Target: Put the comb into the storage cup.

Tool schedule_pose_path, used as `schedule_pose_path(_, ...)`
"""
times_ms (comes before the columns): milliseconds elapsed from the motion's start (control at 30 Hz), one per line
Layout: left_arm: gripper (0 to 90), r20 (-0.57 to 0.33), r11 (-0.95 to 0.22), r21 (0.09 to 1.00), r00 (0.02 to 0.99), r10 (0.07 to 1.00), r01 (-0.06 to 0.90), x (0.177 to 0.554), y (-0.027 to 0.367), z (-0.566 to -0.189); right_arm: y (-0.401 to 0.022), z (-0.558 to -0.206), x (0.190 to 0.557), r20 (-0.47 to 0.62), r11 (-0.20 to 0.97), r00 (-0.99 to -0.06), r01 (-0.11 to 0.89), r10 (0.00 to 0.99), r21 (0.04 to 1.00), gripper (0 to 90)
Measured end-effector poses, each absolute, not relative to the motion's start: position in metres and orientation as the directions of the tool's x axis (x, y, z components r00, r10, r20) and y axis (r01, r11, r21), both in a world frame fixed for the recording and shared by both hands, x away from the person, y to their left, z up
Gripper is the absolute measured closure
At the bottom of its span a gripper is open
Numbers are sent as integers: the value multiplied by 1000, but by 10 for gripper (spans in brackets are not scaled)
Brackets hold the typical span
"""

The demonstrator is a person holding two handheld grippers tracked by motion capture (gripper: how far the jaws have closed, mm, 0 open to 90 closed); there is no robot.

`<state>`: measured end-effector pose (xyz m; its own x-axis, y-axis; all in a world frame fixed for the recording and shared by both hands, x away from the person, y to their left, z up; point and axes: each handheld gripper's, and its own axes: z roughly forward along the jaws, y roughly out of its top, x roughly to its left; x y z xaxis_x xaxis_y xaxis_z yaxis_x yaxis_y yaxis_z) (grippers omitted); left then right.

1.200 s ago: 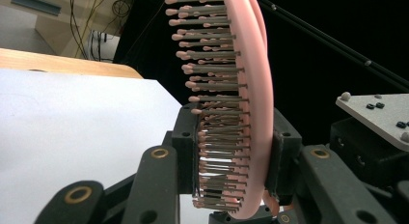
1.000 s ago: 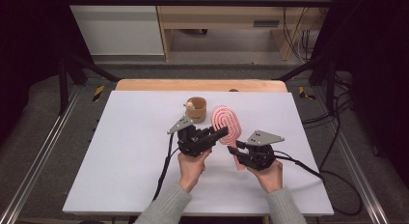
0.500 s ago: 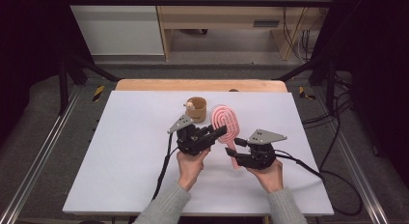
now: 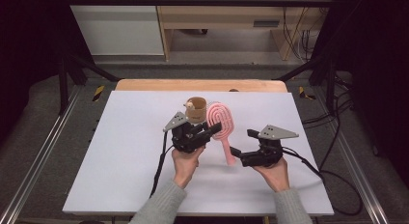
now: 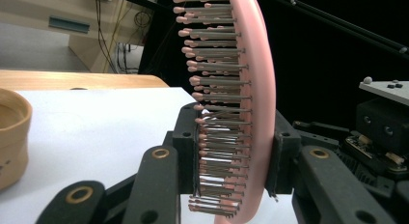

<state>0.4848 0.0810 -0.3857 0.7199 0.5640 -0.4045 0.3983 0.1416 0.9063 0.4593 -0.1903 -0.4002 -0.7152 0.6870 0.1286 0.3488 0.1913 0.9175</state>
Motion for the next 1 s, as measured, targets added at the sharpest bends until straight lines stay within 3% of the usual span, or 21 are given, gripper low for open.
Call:
schedule_pose_path(367,643,-391,143,913,716,578,382,486,92,-380,-211,-404,463,149,153,-690,356,708,922,19)
schedule_pose_path(1000,643,-375,145,921,718,586,362,488,110,-368,-234,-420,469,130,185,-667,380,733,906,6)
